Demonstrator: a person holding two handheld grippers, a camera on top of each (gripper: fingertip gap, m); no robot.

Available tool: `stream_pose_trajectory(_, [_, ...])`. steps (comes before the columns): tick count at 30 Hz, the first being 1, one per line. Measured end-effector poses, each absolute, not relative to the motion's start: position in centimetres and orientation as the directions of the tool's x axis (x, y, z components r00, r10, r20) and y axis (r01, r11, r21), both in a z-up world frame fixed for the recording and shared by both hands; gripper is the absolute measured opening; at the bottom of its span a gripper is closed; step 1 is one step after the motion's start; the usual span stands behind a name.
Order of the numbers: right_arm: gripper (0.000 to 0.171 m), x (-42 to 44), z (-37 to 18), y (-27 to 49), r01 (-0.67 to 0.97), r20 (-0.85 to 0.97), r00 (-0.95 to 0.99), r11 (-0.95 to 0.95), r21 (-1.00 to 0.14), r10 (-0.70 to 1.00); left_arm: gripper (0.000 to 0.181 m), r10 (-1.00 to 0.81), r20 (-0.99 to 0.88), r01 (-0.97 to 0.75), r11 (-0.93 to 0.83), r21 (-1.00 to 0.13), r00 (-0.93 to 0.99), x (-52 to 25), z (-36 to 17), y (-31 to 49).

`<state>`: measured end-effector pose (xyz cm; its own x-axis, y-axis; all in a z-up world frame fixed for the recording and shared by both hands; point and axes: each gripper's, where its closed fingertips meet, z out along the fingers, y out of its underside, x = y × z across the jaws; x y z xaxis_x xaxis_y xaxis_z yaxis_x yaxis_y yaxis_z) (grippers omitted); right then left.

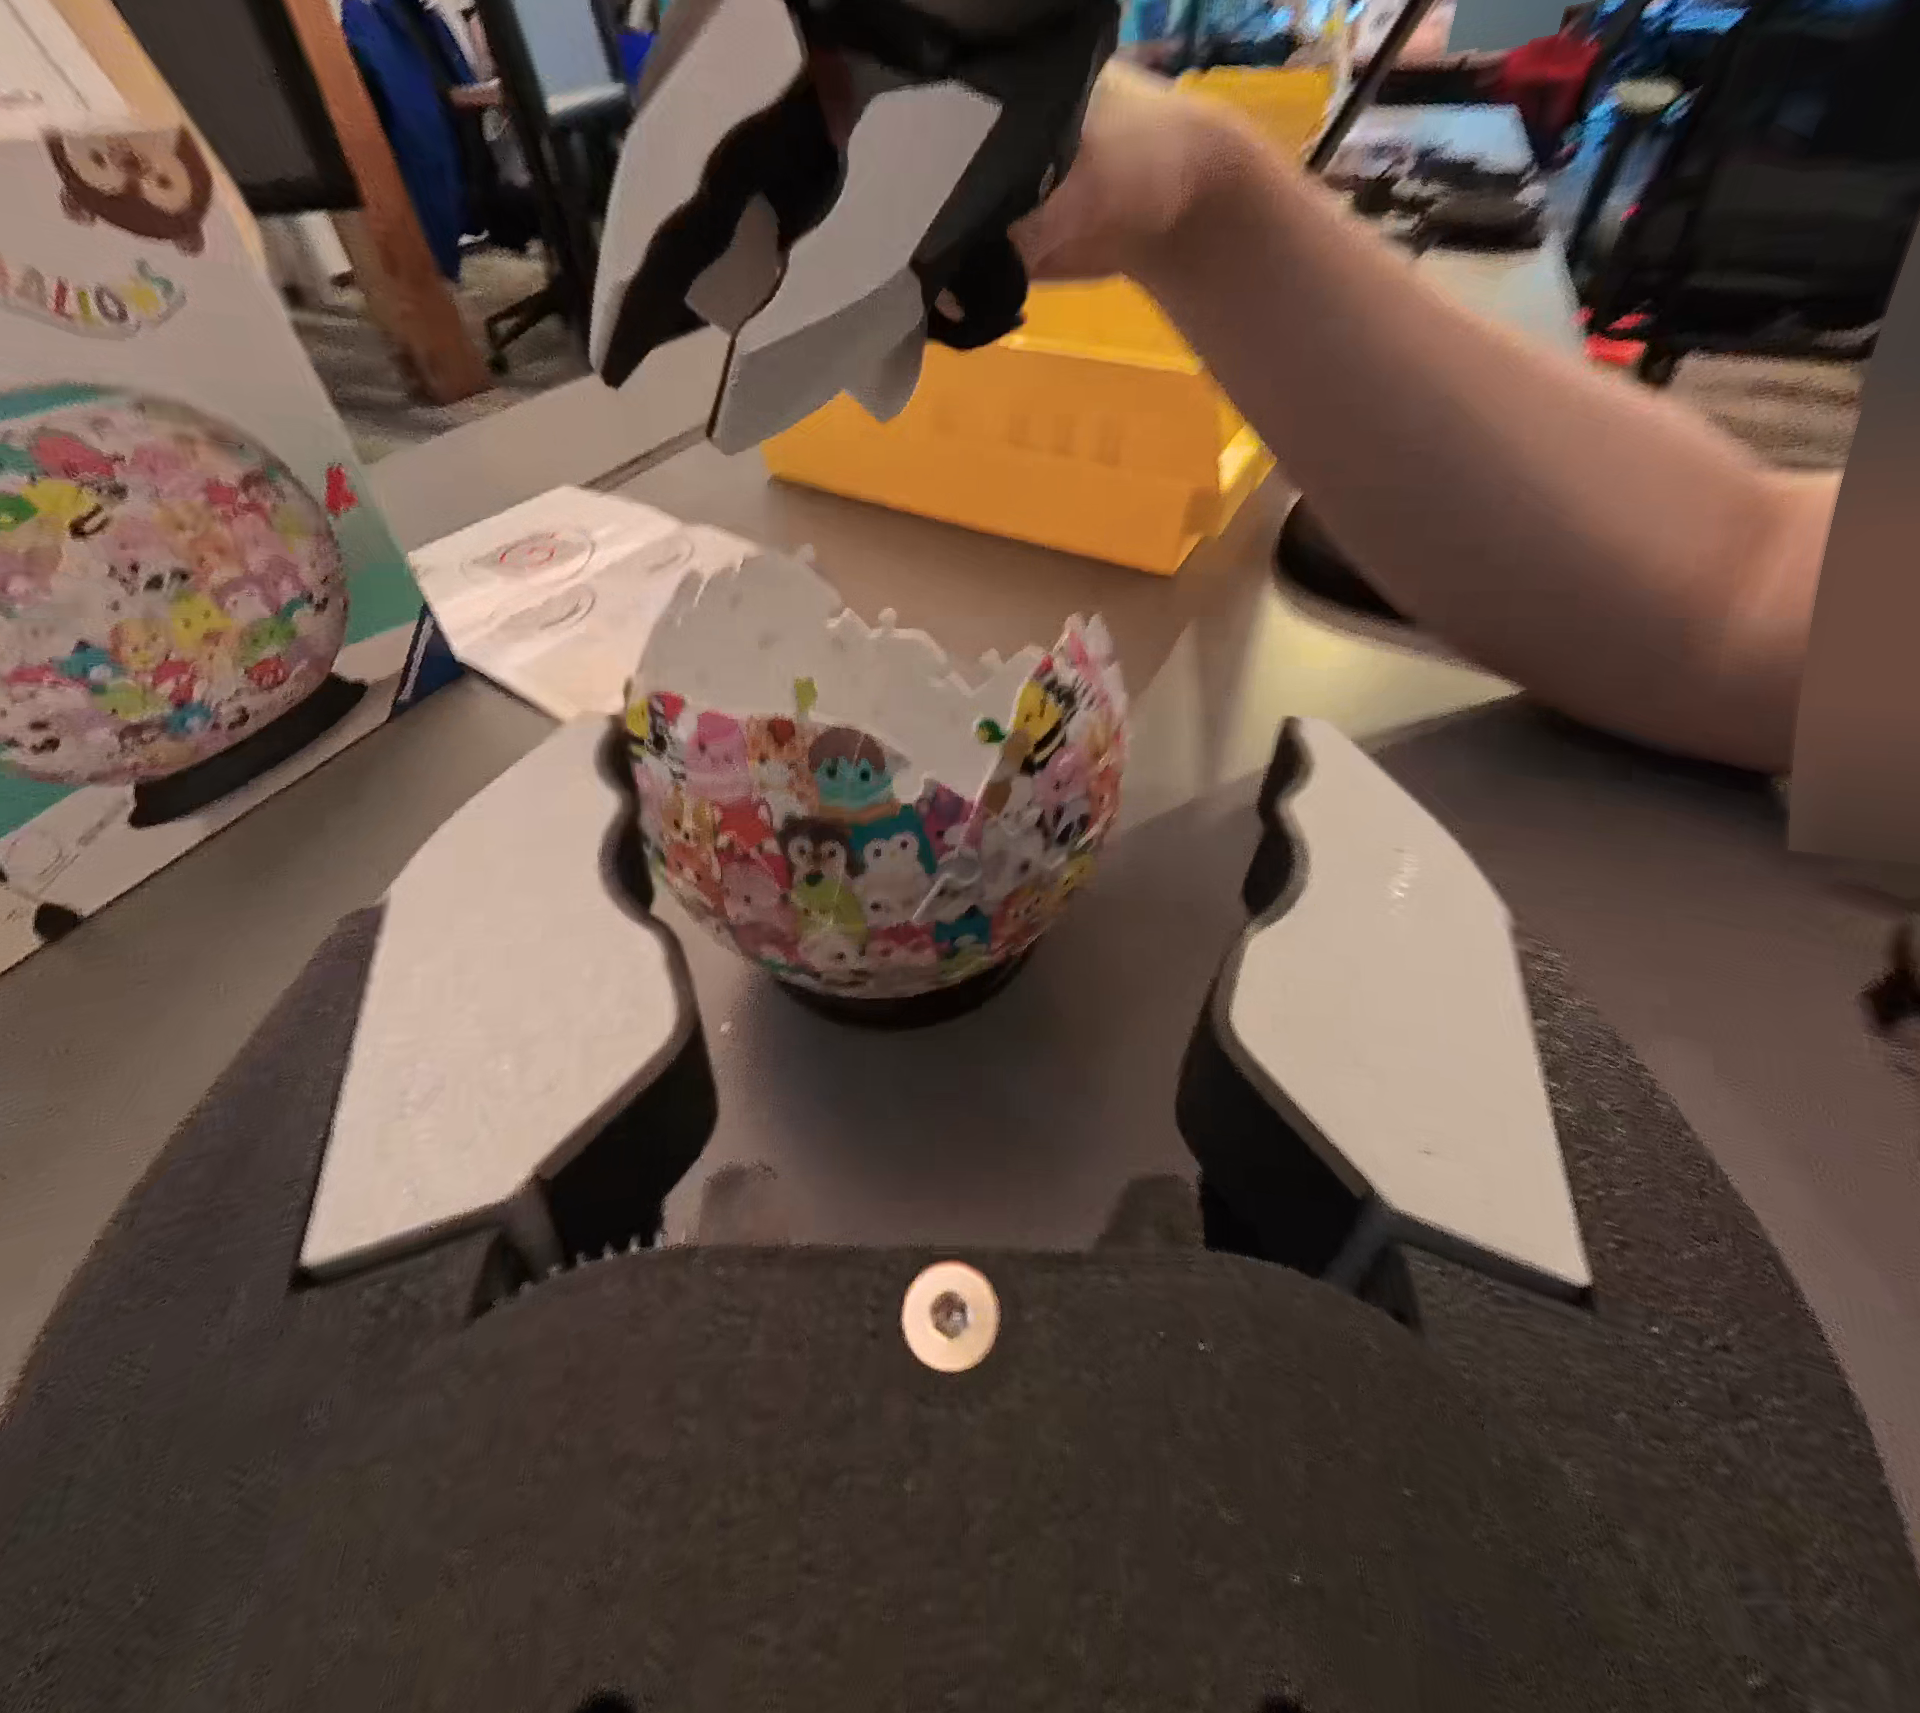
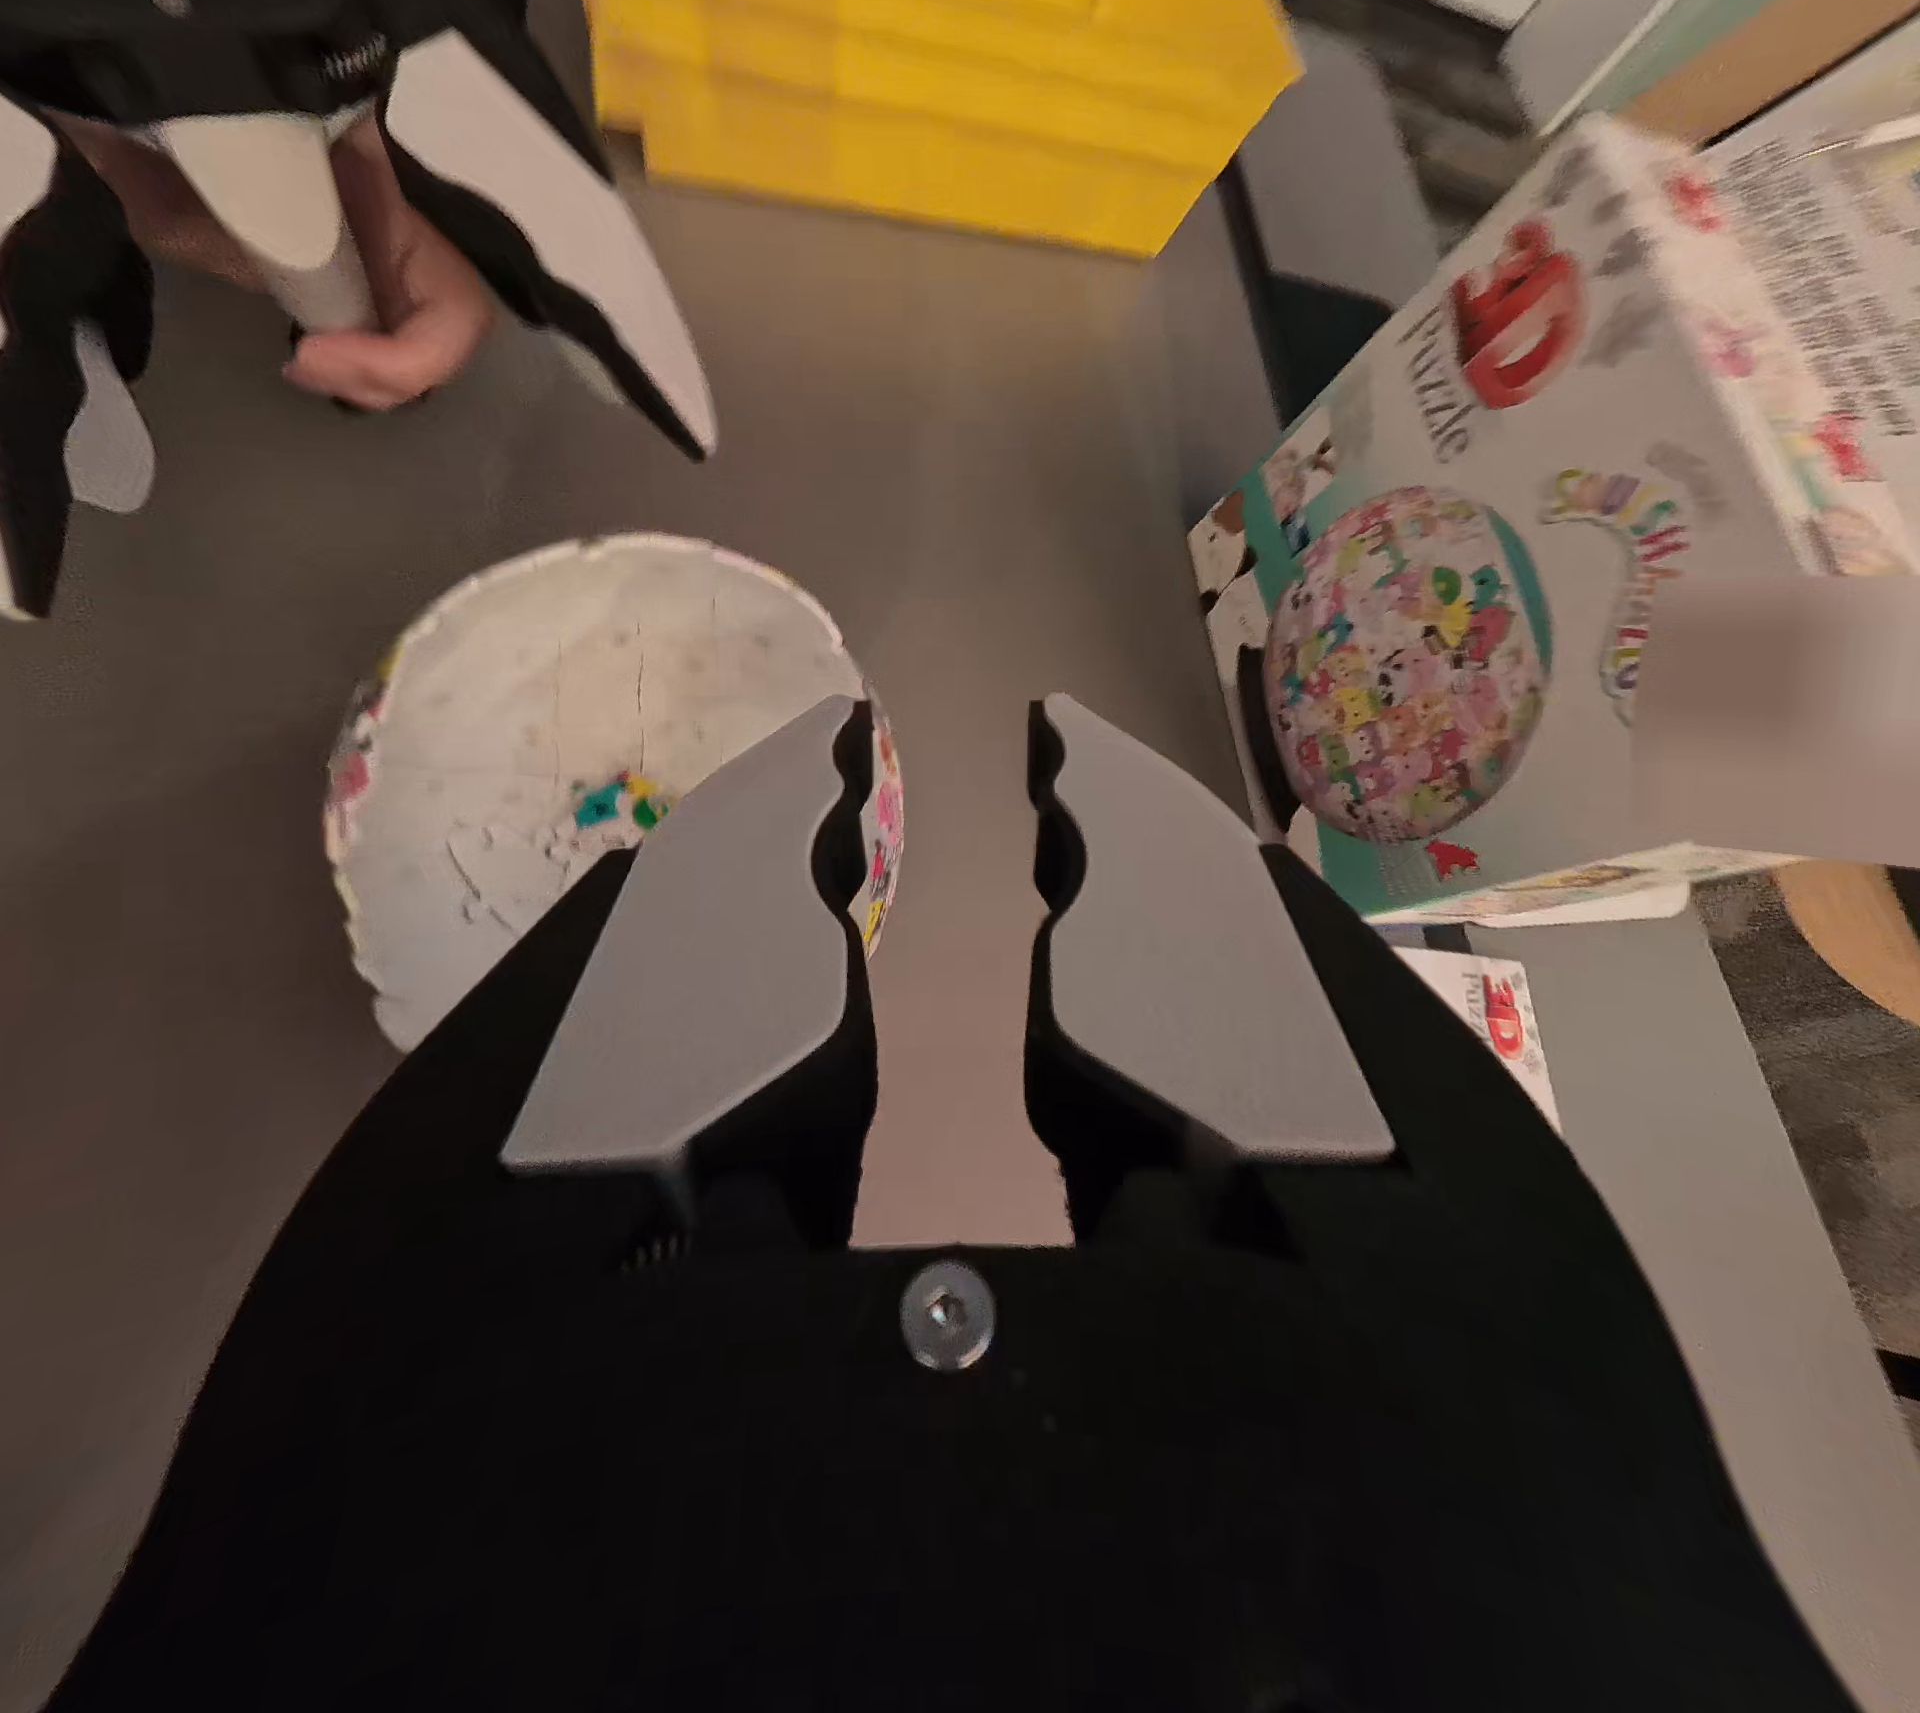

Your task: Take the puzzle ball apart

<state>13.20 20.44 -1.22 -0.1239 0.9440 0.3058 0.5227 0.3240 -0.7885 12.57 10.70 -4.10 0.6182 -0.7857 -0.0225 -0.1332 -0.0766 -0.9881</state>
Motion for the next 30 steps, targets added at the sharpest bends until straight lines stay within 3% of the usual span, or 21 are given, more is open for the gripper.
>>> stream_pose_trajectory(2, [0.029,13.8,0.6,20.4,0.452,0.266,-0.060,0.264,-0.852,0.962,0.098,-0.804,0.012,-0.071,-0.067,-0.995,0.595,11.9,-1.8,10.5])
stream_pose_trajectory(6, [0.048,15.5,3.2,20.5,0.307,0.197,0.066,0.168,-0.937,0.978,0.086,-0.778,-0.022,-0.083,-0.039,-0.996,0.628,9.8,1.4,12.2])
stream_pose_trajectory(9, [0.044,16.7,2.5,21.9,0.306,0.188,0.214,0.116,-0.945,0.959,0.074,-0.781,-0.116,-0.233,-0.038,-0.972,0.614,9.3,1.6,13.8])
stream_pose_trajectory(12, [0.013,17.3,1.8,21.4,0.255,0.156,0.239,0.093,-0.962,0.958,0.052,-0.780,-0.205,-0.377,-0.043,-0.925,0.592,9.5,1.2,16.0])
stream_pose_trajectory(16, [0.021,17.5,-0.4,20.5,0.248,0.177,0.224,0.119,-0.961,0.958,0.032,-0.866,-0.143,-0.465,-0.113,-0.878,0.480,11.7,0.2,17.8])
stream_pose_trajectory(20, [0.038,16.2,-2.5,19.8,0.278,0.230,0.160,0.180,-0.944,0.960,0.024,-0.917,-0.036,-0.625,-0.241,-0.742,0.397,12.8,-2.0,18.5])
stream_pose_trajectory(24, [0.033,14.7,-4.2,19.8,0.308,0.255,0.106,0.212,-0.927,0.961,0.024,-0.934,-0.107,-0.787,-0.221,-0.575,0.341,13.2,-4.4,19.1])
stream_pose_trajectory(30, [0.026,13.9,-5.9,20.7,0.347,0.228,0.095,0.182,-0.920,0.969,0.019,-0.934,-0.201,-0.894,-0.197,-0.402,0.296,12.5,-6.9,19.8])
